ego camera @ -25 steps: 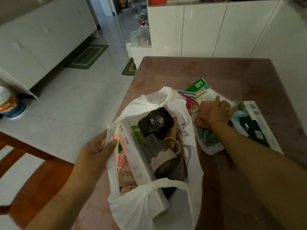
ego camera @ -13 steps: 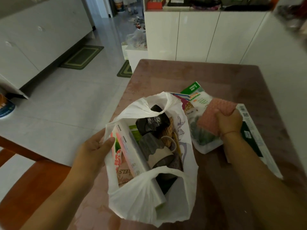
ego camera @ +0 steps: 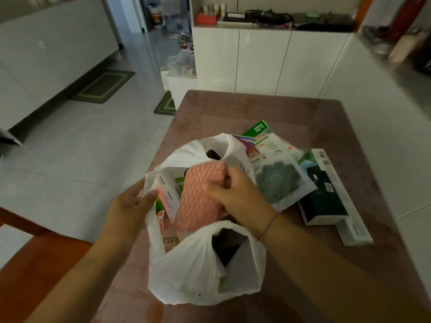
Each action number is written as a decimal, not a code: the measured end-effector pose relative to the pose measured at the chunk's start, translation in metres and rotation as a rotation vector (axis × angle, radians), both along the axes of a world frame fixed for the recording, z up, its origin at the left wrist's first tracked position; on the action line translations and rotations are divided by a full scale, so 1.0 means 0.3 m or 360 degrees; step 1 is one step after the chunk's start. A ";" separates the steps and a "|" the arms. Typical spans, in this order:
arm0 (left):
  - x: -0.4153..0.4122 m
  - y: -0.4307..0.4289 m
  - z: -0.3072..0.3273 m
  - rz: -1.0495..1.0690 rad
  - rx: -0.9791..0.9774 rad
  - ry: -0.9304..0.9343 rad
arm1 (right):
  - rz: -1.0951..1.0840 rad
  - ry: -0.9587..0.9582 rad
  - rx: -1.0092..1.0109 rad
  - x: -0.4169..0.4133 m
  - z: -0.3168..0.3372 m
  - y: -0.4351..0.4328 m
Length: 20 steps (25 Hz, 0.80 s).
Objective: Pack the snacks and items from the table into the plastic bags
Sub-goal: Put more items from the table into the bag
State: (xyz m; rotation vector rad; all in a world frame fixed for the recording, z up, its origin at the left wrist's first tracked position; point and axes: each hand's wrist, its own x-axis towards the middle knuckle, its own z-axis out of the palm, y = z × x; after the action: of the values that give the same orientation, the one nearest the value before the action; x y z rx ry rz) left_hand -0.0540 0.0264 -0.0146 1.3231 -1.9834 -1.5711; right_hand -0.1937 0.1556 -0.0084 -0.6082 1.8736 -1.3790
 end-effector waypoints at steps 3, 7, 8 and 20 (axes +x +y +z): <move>-0.007 0.000 0.000 -0.0008 -0.0002 -0.0032 | 0.0171 -0.0046 0.0058 0.005 -0.029 0.033; -0.010 0.005 0.005 0.0011 0.0036 -0.0039 | -0.0654 0.0511 -0.0010 -0.235 -0.117 0.174; -0.009 0.006 0.007 0.0013 0.0040 -0.0035 | -0.0845 0.0675 0.0229 -0.326 -0.166 0.225; -0.022 0.015 -0.006 0.0015 0.0019 -0.0089 | -0.0990 0.0695 0.1394 -0.468 -0.545 0.466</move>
State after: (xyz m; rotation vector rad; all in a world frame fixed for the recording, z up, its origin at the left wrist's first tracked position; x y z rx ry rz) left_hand -0.0607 0.0311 -0.0164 1.3938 -2.0005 -1.5604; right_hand -0.3340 0.2956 -0.1720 0.1634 2.8902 -0.6063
